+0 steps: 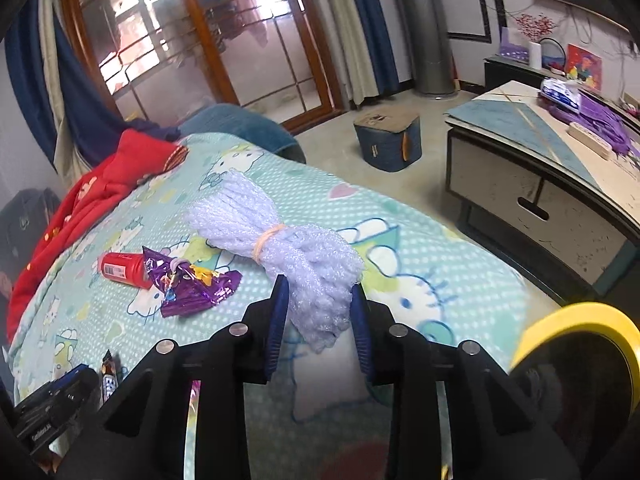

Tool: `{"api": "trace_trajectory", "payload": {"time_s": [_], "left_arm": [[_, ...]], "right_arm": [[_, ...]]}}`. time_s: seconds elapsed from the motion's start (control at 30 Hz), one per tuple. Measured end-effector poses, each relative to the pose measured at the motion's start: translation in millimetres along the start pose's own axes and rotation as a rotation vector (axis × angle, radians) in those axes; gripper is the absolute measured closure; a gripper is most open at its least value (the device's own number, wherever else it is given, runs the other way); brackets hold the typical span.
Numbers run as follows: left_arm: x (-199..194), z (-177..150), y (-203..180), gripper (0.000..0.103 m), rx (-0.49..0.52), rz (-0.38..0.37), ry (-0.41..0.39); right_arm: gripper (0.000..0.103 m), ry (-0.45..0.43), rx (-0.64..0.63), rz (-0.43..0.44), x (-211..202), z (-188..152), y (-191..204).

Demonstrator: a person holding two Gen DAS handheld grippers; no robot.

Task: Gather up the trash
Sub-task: 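Close the left gripper on the green packet while the right gripper grasps the lavender mesh bundle, then carry the green packet and lavender mesh bundle over the yellow bin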

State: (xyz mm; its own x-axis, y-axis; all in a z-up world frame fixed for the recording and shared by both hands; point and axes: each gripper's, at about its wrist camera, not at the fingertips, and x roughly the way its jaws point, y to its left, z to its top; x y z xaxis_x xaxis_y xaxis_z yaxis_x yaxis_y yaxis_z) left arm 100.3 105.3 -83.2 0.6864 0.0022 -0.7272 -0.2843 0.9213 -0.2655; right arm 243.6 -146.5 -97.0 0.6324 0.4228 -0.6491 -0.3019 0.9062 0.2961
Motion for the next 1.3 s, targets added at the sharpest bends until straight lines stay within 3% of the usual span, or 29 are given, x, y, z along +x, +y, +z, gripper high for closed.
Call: {"api": "trace_trajectory", "payload": {"time_s": [0.03,0.17,0.23,0.77,1.3], "left_arm": [[-1,0,0,0.078,-0.003,-0.009,-0.006],[-9,1,-2,0.083,0.005,-0.027,-0.039],[-13,1,-4,0.098,0.01,-0.037,-0.058],[-61,9,-42,0.098,0.099,-0.183,-0.212],[-80,3,-89,0.098,0.182,-0.33,-0.239]], "right_arm": [[0.074,-0.003,0.005,-0.001,-3,-2,-2],[0.074,-0.003,0.024,0.0,-15,-11,-12],[0.075,-0.007,0.031,-0.001,-22,-16,-16],[0.076,-0.077,0.013,0.018,-71,-24,-19],[0.076,-0.106,0.01,-0.006,-122,-28,-42]]}}
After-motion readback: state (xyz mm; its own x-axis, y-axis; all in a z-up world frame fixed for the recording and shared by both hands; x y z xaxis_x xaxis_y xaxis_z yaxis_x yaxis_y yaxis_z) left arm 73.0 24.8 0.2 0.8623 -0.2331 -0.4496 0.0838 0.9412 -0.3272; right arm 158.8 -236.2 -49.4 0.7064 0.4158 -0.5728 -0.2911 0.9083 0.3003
